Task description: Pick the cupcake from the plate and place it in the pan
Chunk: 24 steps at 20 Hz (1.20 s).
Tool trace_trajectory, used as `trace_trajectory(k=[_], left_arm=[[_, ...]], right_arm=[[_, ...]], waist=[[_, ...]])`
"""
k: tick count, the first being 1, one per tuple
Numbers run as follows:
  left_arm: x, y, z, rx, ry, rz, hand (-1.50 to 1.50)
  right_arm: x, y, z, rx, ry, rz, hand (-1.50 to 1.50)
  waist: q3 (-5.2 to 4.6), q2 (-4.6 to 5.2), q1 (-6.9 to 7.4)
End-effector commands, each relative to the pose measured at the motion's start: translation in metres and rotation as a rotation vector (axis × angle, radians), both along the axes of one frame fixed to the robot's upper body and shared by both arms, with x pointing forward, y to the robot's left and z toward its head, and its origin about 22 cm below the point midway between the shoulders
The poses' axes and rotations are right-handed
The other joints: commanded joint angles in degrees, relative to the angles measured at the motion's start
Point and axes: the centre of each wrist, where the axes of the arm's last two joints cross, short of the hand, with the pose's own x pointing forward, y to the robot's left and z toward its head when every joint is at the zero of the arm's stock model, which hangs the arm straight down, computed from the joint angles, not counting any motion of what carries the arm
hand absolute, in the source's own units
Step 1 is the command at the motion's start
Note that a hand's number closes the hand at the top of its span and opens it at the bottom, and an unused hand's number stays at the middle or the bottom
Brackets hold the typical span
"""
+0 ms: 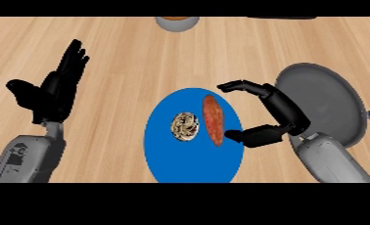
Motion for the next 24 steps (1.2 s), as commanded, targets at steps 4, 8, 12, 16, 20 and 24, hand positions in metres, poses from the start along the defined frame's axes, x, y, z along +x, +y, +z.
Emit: trace_trajectory(k=[4,8,12,16,20,24], left_arm=[[-0.006,-0.003,-0.009,0.027,0.0,0.041,0.0],[-0.01,0.009,-0.02,0.029,0.01,0.026,0.0],[-0.01,-0.004,-0.018,0.019,0.004,0.028,0.0],[-0.008,-0.012,0.002,0.019,-0.004,0.015,0.0],[-0.005,0.005,0.004,0.027,0.006,0.039,0.0],[-0.012,0.013,-0.001,0.013,0.008,0.049,0.0]], right_arm=[[0.032,-0.039,0.073,-0.205,-0.172,0.08,-1.5],[0.04,-0.038,0.13,-0.461,-0.225,0.132,-1.5],[0.043,-0.003,0.161,-0.556,-0.188,0.141,-1.5],[0.043,0.011,0.186,-0.561,-0.219,0.149,-1.5],[0.039,0.059,0.191,-0.579,-0.28,0.156,-1.5],[0.027,0.09,0.185,-0.575,-0.204,0.229,-1.5]], waist=[[-0.11,-0.36,-1.64],[-0.25,-0.46,-1.41],[-0.18,-0.4,-1.35],[-0.09,-0.38,-1.44],[-0.1,-0.3,-1.32],[-0.11,-0.39,-1.55]])
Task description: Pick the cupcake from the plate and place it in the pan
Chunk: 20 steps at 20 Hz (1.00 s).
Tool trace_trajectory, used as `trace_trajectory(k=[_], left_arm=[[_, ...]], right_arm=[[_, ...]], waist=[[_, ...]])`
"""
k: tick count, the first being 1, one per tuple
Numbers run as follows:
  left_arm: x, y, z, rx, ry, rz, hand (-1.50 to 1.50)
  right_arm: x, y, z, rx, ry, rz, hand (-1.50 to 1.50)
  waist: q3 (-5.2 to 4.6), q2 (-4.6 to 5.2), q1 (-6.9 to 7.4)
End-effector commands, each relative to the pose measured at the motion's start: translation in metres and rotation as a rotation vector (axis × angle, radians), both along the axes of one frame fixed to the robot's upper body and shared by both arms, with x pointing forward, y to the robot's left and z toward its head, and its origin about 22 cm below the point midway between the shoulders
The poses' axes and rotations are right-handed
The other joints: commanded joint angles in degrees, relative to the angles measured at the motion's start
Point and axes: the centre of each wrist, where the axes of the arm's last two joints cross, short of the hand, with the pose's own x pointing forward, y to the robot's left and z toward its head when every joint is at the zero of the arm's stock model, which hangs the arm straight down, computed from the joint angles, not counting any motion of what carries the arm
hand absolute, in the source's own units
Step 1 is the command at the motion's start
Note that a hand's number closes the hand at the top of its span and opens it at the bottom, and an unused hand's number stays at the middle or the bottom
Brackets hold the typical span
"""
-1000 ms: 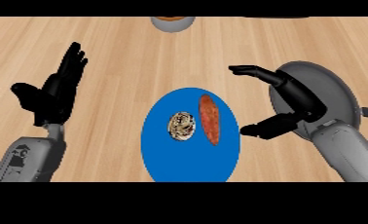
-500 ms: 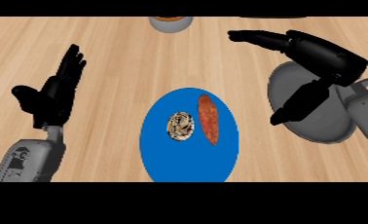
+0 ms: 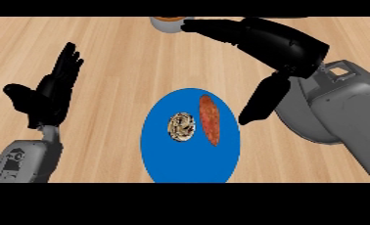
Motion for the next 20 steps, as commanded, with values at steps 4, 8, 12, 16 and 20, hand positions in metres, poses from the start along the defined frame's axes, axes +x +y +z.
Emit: trace_trajectory(k=[4,8,12,16,20], left_arm=[[0.001,-0.008,-0.015,0.004,0.002,-0.01,0.0],[0.002,-0.002,-0.021,0.005,-0.005,0.004,0.0],[-0.001,0.001,0.001,-0.018,0.011,0.002,0.0],[0.014,0.0,-0.012,0.003,0.01,0.006,0.0],[-0.001,-0.012,-0.008,0.001,0.002,-0.003,0.0]], right_arm=[[-0.011,0.029,-0.009,-0.011,0.111,0.116,-1.5],[-0.029,0.046,-0.027,-0.038,0.105,0.114,-1.5],[-0.027,0.056,-0.027,-0.124,0.124,0.046,-1.5],[-0.037,0.057,-0.058,-0.146,0.12,0.017,-1.5],[-0.017,0.059,-0.039,-0.184,0.111,-0.066,-1.5]], waist=[[0.02,0.08,-0.38],[0.02,0.06,-0.43],[0.03,0.01,-0.21],[0.03,0.12,-0.55],[0.03,0.06,-0.17]])
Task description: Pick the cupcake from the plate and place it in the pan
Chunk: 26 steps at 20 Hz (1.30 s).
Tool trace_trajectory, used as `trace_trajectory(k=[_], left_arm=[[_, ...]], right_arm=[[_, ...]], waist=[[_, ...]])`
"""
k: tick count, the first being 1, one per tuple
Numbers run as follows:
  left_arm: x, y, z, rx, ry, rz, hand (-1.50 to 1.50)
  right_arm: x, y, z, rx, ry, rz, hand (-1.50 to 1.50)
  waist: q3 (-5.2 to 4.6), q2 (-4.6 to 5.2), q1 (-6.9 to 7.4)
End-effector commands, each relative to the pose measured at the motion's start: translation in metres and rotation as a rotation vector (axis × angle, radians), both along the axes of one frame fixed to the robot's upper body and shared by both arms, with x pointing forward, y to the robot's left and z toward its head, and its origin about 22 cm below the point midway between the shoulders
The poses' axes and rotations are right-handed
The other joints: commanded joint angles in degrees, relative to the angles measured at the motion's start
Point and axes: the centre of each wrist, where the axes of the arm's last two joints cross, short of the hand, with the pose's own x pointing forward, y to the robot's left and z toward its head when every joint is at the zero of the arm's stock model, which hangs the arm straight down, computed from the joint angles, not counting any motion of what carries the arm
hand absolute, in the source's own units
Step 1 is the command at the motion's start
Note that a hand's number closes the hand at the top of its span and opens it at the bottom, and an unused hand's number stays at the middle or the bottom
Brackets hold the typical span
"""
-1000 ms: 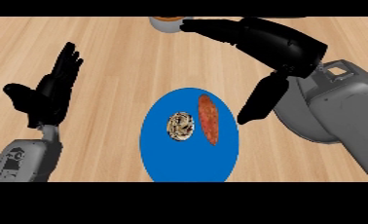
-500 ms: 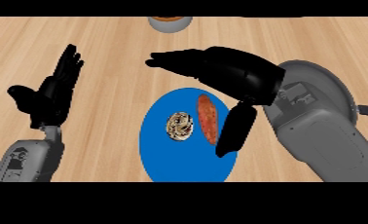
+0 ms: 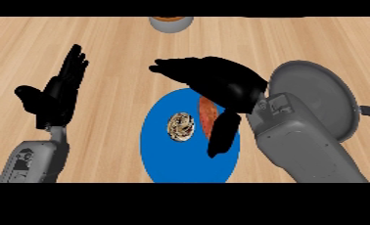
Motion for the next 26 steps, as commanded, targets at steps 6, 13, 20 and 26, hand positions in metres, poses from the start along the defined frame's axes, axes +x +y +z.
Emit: trace_trajectory(k=[6,13,20,26], left_arm=[[-0.011,-0.004,0.005,-0.002,-0.007,0.008,0.0],[0.002,0.001,0.012,-0.012,0.001,0.004,0.0],[-0.007,0.014,0.007,0.002,-0.005,0.004,0.0],[0.001,0.002,-0.008,-0.006,0.005,-0.003,0.0]], right_arm=[[0.016,-0.001,-0.016,-0.094,0.045,-0.007,-1.5],[0.019,0.021,-0.064,-0.156,0.062,0.076,-1.5],[0.014,0.028,-0.064,-0.22,0.039,0.071,-1.5],[0.016,0.033,-0.07,-0.376,-0.028,0.047,-1.5]], waist=[[0.01,-0.03,0.07],[0.02,0.09,0.18],[0.01,0.05,0.02],[0.0,0.09,-0.06]])
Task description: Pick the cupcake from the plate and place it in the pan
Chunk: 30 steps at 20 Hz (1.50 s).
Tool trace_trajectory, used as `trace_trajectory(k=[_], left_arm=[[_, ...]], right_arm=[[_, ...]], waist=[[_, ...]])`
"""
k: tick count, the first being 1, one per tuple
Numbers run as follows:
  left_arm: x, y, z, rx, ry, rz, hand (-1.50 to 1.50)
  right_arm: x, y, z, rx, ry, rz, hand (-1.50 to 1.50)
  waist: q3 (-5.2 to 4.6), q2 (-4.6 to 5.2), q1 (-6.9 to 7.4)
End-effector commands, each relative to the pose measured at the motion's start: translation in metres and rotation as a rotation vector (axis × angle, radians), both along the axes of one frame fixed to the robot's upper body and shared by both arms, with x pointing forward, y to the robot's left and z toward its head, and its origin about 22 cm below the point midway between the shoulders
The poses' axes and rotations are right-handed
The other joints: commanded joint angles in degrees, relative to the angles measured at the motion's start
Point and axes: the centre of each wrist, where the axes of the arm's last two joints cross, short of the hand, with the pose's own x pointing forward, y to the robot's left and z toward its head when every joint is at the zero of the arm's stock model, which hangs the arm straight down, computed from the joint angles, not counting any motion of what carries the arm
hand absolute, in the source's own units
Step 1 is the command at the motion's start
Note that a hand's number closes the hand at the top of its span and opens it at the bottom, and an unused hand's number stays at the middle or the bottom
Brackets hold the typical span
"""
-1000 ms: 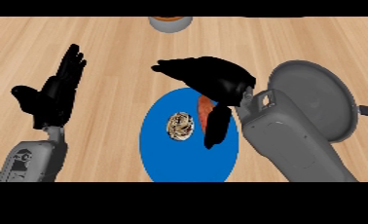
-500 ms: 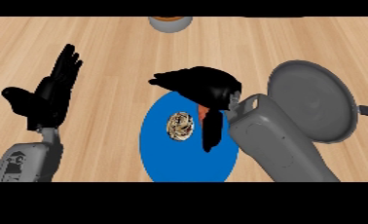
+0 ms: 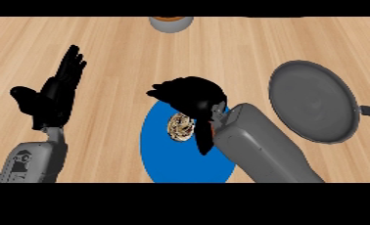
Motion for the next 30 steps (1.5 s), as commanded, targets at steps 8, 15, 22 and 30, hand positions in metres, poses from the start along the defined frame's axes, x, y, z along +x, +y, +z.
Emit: trace_trajectory(k=[8,15,22,30], left_arm=[[0.004,0.01,-0.012,0.006,-0.013,-0.007,0.0],[0.0,-0.017,-0.007,0.017,-0.018,0.003,0.0],[-0.004,-0.014,0.013,0.002,-0.018,0.002,0.0],[0.012,-0.011,0.009,0.018,-0.009,0.008,0.0]], right_arm=[[-0.01,0.022,-0.038,-0.128,-0.006,-0.014,-1.5],[0.016,0.023,-0.033,-0.154,-0.031,0.011,-1.5],[0.001,0.022,-0.066,-0.203,0.019,0.02,-1.5],[-0.012,0.038,-0.088,-0.194,0.047,0.177,1.5]], waist=[[0.0,0.02,0.04],[0.01,0.03,0.29],[0.02,-0.06,0.23],[0.03,0.1,0.63]])
